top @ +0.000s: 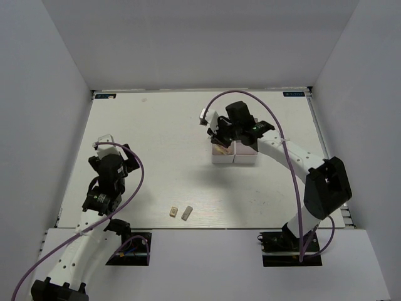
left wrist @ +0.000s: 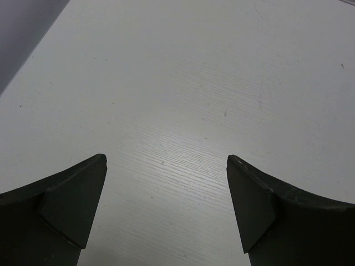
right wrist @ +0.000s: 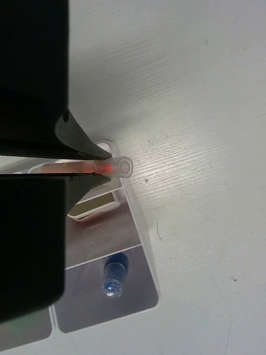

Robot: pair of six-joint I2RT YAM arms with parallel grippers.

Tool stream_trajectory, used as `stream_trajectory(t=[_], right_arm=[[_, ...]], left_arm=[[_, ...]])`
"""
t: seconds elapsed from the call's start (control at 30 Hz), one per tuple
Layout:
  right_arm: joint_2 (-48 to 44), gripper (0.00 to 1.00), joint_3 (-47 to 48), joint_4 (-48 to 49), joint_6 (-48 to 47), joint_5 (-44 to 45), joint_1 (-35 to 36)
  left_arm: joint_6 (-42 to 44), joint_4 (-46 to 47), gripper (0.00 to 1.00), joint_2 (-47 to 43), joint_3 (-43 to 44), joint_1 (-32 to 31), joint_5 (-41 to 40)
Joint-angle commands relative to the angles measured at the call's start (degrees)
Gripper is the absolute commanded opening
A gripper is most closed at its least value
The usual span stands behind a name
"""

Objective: Sort the stationery into containers
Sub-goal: Place the pen in the storage box.

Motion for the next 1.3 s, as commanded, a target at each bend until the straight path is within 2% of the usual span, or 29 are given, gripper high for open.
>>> stream_trajectory(t=[0.0, 0.3, 0.47, 0.5, 0.57, 0.6, 0.63, 0.67, 0.7, 0.73, 0.77, 0.8, 0.83, 0.87, 0.9, 0.93, 0.97, 1.0, 1.03, 1.07, 1.1, 1.13, 1.17, 1.23, 1.27], right_arm=[[0.2, 0.0, -0.4, 3.9, -2.9, -6.4, -1.1], [1.4, 0.0, -5.3, 8.9, -6.1, -6.5, -4.7], [1.5, 0.02, -7.0, 9.6, -4.6, -7.3, -6.5], [1.5, 0.24, -7.1, 9.6, -4.3, -7.4, -6.8], [1.2, 0.4, -7.5, 9.5, -4.3, -8.4, -6.9], [0.9, 0.59, -8.2, 9.7, -4.2, -8.8, -7.2], [0.3, 0.61, -8.3, 9.4, -4.2, -9.1, -7.0], [-0.4, 0.61, -8.5, 9.4, -3.8, -10.0, -7.2], [-0.8, 0.62, -8.5, 9.1, -3.7, -10.3, -7.2], [-1.7, 0.62, -8.5, 9.1, -3.5, -11.2, -7.1], [-2.6, 0.61, -8.3, 8.7, -3.2, -11.5, -7.2], [-2.9, 0.59, -8.0, 8.4, -1.9, -12.0, -7.3], [-4.4, 0.46, -7.1, 6.9, -1.4, -13.0, -7.1], [-5.2, 0.26, -6.5, 6.3, 0.5, -13.1, -7.3], [-5.5, 0.0, -6.2, 4.8, 2.0, -13.2, -7.3], [-6.9, 0.0, -4.9, 3.4, 8.8, -12.1, -7.4], [-8.1, 0.0, -4.1, 2.8, 11.3, -11.1, -7.2], [-10.1, 0.0, -2.0, -2.9, 14.0, -10.7, -7.4], [-10.4, 0.17, -1.6, -4.7, 15.9, -11.9, -7.3], [-11.3, 0.64, -1.3, -8.3, 18.1, -11.4, -7.4], [-11.7, 0.9, -1.4, -9.5, 20.3, -10.7, -7.4], [-13.0, 0.9, -1.3, -11.6, 19.6, -16.0, -7.7], [-13.8, 0.9, -1.9, -18.0, 18.9, -17.6, -7.9], [-16.8, 0.9, -3.4, -20.3, 19.5, -20.6, -8.4], [-17.8, 0.9, -6.7, -21.3, 18.8, -20.7, -8.5]], left_arm=[[-0.1, 0.3, 1.0, 0.0, 1.0, 0.2, 0.6], [-0.1, 0.2, 1.0, 0.4, 1.0, 0.3, 1.3], [1.3, 3.4, 1.0, 0.2, 0.1, 0.2, 9.0], [2.0, 3.9, 1.0, 0.2, -0.1, 0.2, 15.0], [2.8, 5.2, 0.98, 1.3, 0.1, 0.3, 19.3], [3.1, 5.7, 0.94, 1.7, 0.1, 0.2, 26.0], [4.1, 6.0, 0.88, 2.4, 0.1, 0.2, 28.5], [4.2, 6.5, 0.65, 3.4, 0.3, 0.2, 30.7], [4.4, 6.8, 0.52, 4.2, 0.6, 0.4, 37.2], [4.5, 6.8, 0.4, 4.9, 0.8, 0.2, 39.0], [4.9, 6.6, 0.18, 6.5, 1.3, 0.2, 41.9], [4.9, 6.2, 0.11, 7.1, 1.9, 0.3, 44.8], [5.4, 5.8, 0.06, 7.8, 2.4, -0.4, 46.2], [5.6, 5.3, 0.03, 9.3, 3.0, -0.7, 48.4], [6.3, 4.7, 0.03, 9.9, 3.2, -1.1, 50.3], [6.4, 3.9, 0.03, 10.5, 3.6, -3.4, 50.6], [7.3, 0.5, 0.06, 12.7, 5.1, -4.4, 50.6], [7.8, -1.4, 0.17, 13.7, 5.6, -7.9, 48.9], [7.8, -3.5, 0.33, 15.7, 6.5, -9.1, 46.3], [6.5, -5.7, 0.35, 17.0, 8.5, -10.0, 44.2], [5.2, -12.4, 0.46, 18.9, 10.3, -10.8, 40.2], [3.6, -14.6, 0.59, 20.9, 11.9, -12.7, 38.6], [1.1, -16.4, 0.63, 21.7, 12.4, -14.6, 36.5], [-3.1, -22.7, 0.69, 22.8, 13.5, -18.3, 29.6], [-5.7, -23.5, 0.69, 22.7, 13.4, -22.3, 27.1]])
